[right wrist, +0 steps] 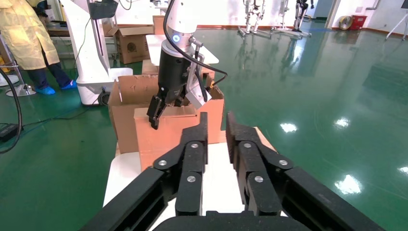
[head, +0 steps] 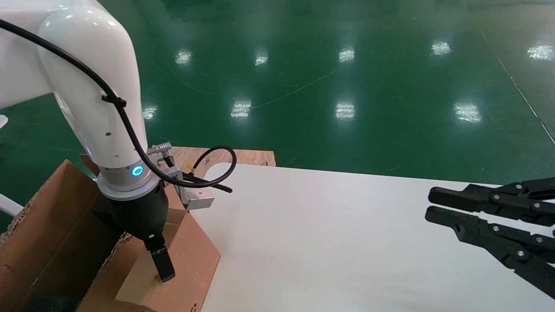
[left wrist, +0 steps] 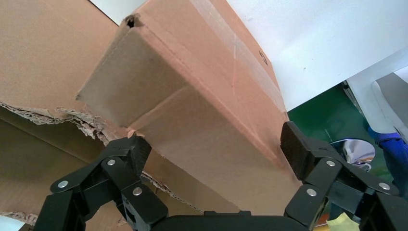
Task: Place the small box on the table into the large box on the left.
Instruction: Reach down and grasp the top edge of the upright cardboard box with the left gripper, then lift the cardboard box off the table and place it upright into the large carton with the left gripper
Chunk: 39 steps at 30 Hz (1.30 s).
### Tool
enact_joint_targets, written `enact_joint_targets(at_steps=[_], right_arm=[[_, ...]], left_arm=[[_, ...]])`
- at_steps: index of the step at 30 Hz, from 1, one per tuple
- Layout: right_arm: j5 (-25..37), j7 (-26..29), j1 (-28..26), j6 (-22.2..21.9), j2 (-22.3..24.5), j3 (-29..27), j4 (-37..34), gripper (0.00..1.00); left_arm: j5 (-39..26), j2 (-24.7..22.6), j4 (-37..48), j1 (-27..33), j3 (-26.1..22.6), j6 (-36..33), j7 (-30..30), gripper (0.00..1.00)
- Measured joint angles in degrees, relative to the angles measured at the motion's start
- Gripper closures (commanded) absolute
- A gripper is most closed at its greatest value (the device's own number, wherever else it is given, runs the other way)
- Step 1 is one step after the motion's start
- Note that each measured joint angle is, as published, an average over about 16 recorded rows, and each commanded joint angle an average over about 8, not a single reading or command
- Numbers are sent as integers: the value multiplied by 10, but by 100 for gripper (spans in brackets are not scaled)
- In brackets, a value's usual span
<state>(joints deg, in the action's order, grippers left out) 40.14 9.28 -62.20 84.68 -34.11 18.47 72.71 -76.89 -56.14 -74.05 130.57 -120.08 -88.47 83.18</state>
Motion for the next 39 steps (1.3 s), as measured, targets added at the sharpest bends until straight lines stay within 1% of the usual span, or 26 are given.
enact_joint_targets(at_steps=[19, 27, 34, 39], right_arm=[[0, 0, 0, 0, 0, 0, 0, 0], [0, 0, 0, 0, 0, 0, 0, 0], [0, 0, 0, 0, 0, 0, 0, 0], [0, 0, 0, 0, 0, 0, 0, 0]], left_arm=[[-4, -1, -2, 1, 1, -1, 1, 100], [-8, -1, 1, 10, 4, 6, 1, 100], [-14, -2, 13, 29, 13, 19, -5, 100], [-22, 3, 31, 65, 30, 37, -17, 100]])
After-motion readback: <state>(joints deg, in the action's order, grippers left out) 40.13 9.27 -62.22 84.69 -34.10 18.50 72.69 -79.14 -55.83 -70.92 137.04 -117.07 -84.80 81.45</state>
